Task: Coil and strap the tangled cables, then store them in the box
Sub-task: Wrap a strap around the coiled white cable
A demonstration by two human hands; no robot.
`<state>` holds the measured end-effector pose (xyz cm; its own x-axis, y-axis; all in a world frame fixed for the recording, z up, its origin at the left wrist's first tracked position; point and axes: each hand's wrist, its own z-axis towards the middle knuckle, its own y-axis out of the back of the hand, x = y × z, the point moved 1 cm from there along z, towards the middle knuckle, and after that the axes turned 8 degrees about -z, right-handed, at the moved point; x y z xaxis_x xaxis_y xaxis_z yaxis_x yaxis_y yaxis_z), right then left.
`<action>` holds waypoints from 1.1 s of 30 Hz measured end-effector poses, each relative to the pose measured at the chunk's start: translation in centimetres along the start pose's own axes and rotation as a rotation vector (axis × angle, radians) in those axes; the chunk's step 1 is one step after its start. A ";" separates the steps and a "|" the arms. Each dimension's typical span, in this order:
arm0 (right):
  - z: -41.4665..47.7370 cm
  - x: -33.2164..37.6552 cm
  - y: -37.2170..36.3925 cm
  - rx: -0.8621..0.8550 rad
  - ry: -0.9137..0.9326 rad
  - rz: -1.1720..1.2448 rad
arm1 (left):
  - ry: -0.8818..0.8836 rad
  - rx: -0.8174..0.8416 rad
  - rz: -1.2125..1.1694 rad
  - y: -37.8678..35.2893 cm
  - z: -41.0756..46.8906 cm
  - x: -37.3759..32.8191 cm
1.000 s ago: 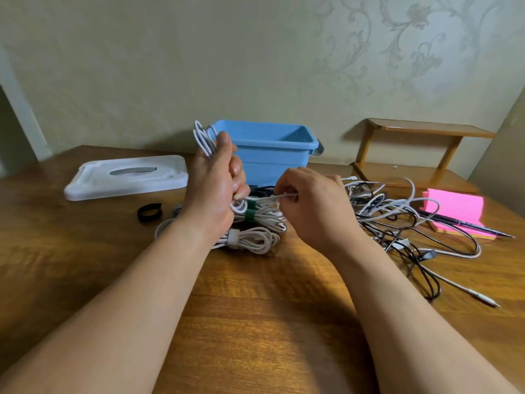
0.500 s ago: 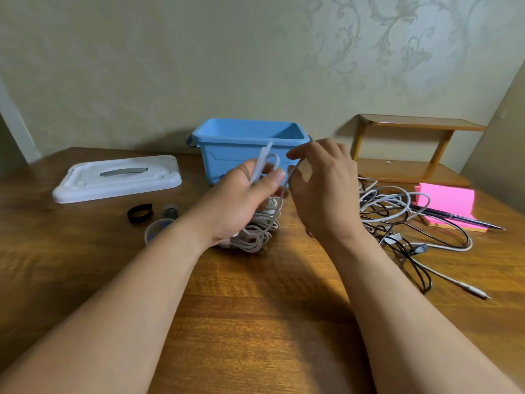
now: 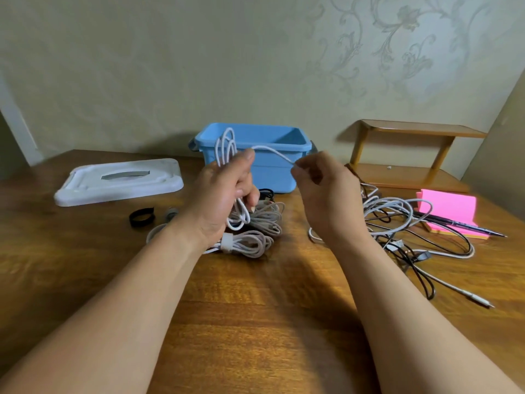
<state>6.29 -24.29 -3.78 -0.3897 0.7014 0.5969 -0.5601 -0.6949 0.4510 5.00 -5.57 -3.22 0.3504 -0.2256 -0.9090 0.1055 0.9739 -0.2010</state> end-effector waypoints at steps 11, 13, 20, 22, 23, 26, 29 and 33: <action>-2.1 2.6 -1.2 0.288 0.205 0.191 | 0.063 -0.034 -0.189 -1.7 -0.5 0.6; -2.2 2.6 -1.4 0.332 0.188 0.204 | 0.069 -0.050 -0.215 -1.7 -0.5 0.6; -2.2 2.5 -1.4 0.316 0.182 0.105 | 0.027 -0.204 -0.183 -1.5 -0.1 1.3; -1.9 2.4 -1.0 0.313 0.192 0.005 | 0.037 -0.233 -0.299 -0.9 0.4 1.3; -1.8 2.5 -0.7 0.313 0.199 -0.064 | 0.043 -0.243 -0.360 -0.7 0.5 1.2; -1.5 2.6 0.2 0.358 0.227 -0.235 | 0.038 -0.265 -0.492 -0.3 0.7 0.7; -1.3 2.3 1.3 0.465 0.226 -0.402 | 0.016 -0.316 -0.467 0.1 0.9 0.4; -0.5 1.5 3.3 0.494 0.130 -0.512 | -0.046 -0.348 -0.248 1.2 1.0 0.3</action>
<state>3.46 -25.48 -1.74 -0.2678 0.9500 0.1607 -0.3121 -0.2434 0.9184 6.18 -4.53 -3.32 0.3956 -0.4477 -0.8019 -0.1253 0.8387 -0.5300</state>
